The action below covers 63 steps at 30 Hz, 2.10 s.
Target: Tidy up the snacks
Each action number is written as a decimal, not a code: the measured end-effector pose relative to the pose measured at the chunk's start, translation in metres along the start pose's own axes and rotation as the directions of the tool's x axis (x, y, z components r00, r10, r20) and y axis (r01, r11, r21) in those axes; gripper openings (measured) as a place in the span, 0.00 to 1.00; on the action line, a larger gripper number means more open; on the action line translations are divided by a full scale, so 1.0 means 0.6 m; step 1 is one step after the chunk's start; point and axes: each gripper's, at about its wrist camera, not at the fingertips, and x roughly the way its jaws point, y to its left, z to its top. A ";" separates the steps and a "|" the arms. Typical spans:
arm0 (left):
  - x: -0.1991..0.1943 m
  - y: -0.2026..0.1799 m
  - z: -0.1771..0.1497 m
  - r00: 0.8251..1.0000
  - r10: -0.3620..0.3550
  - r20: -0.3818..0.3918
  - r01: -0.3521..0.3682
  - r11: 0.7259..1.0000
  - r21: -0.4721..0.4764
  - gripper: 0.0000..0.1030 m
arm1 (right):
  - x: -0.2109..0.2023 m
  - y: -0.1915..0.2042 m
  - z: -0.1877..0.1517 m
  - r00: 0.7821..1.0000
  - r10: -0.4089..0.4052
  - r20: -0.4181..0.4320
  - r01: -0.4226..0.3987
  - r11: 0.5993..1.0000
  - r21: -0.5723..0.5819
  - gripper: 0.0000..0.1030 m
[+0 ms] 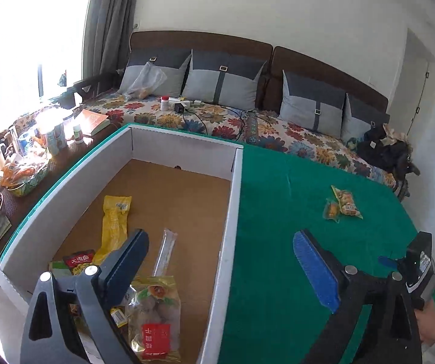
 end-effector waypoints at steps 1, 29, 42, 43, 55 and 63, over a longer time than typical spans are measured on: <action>0.008 -0.035 -0.004 0.999 -0.036 0.013 0.035 0.999 0.029 1.00 | 0.005 -0.034 -0.021 0.999 -0.045 -0.004 0.045 0.999 0.014 0.76; 0.433 -0.354 -0.158 0.942 0.000 -0.336 0.096 0.958 0.270 1.00 | 0.068 -0.278 -0.096 0.994 -0.104 -0.033 0.109 0.925 0.363 0.85; 0.536 -0.451 -0.007 0.900 -0.110 -0.422 0.285 0.881 0.378 0.99 | 0.069 -0.278 -0.094 0.994 -0.103 -0.037 0.110 0.924 0.365 0.88; 0.556 -0.464 0.001 0.887 -0.109 -0.449 0.306 0.867 0.393 0.99 | 0.069 -0.278 -0.094 0.994 -0.103 -0.037 0.109 0.924 0.366 0.88; 0.672 -0.489 0.009 0.858 -0.049 -0.512 0.270 0.890 0.368 0.81 | 0.071 -0.276 -0.093 0.994 -0.099 -0.036 0.106 0.925 0.366 0.90; 0.616 -0.478 0.000 0.865 -0.090 -0.493 0.298 0.883 0.362 0.45 | 0.072 -0.275 -0.093 0.994 -0.098 -0.037 0.105 0.925 0.366 0.90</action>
